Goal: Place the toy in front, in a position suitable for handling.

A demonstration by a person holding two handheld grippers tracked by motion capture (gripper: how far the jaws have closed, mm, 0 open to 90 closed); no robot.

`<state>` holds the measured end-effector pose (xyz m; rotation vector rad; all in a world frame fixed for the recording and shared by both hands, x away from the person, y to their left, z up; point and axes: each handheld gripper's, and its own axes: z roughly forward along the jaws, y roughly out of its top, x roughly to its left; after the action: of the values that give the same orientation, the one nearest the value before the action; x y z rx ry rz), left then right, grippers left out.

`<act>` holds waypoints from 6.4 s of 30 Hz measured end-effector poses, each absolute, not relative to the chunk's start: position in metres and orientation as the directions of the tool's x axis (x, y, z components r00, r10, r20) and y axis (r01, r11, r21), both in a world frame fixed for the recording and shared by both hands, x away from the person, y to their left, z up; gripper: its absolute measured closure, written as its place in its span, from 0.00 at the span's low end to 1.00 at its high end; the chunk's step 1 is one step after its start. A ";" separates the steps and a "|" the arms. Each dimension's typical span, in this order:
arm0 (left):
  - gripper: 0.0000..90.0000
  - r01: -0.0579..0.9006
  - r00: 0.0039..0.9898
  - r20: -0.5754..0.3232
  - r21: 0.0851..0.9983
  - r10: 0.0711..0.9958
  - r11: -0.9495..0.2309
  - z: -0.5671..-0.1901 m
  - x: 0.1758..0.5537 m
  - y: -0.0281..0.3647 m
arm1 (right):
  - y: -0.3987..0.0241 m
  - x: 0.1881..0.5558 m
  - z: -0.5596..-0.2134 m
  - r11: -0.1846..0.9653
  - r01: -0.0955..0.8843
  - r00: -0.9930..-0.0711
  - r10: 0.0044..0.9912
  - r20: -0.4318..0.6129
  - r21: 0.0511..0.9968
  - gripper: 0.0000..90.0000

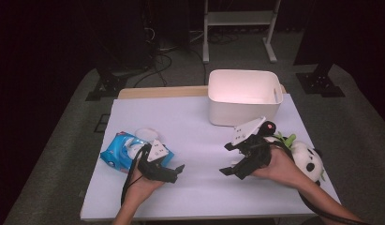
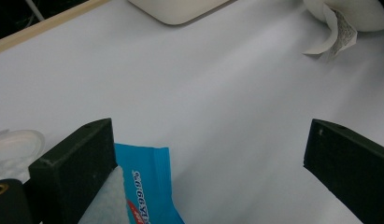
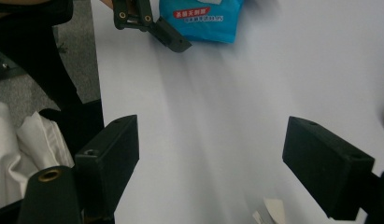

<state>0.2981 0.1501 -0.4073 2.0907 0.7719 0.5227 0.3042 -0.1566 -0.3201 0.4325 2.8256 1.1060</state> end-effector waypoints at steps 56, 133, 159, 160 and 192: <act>0.01 0.349 0.728 0.088 0.806 0.680 -0.478 -0.413 0.299 0.144 | -0.309 0.334 -0.292 0.731 0.434 -0.851 0.524 -0.027 0.527 0.20; 0.01 0.354 0.724 0.091 0.802 0.684 -0.482 -0.412 0.297 0.145 | -0.287 0.321 -0.246 0.774 0.229 -0.915 0.377 -0.140 0.590 0.86; 0.01 0.361 0.717 0.087 0.803 0.692 -0.475 -0.410 0.297 0.151 | -0.186 0.341 -0.252 0.833 0.073 -0.974 0.178 -0.141 0.549 0.86; 0.01 0.361 0.716 0.087 0.803 0.692 -0.475 -0.410 0.297 0.152 | -0.183 0.341 -0.253 0.834 0.072 -0.976 0.173 -0.136 0.546 0.86; 0.01 0.364 0.720 0.081 0.801 0.689 -0.474 -0.412 0.298 0.150 | -0.168 0.352 -0.300 0.826 0.132 -0.987 0.162 -0.007 0.548 0.63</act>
<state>0.2978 0.1505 -0.4122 2.1076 0.7968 0.5081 0.3516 -0.1676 -0.2996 0.2375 2.9503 0.8801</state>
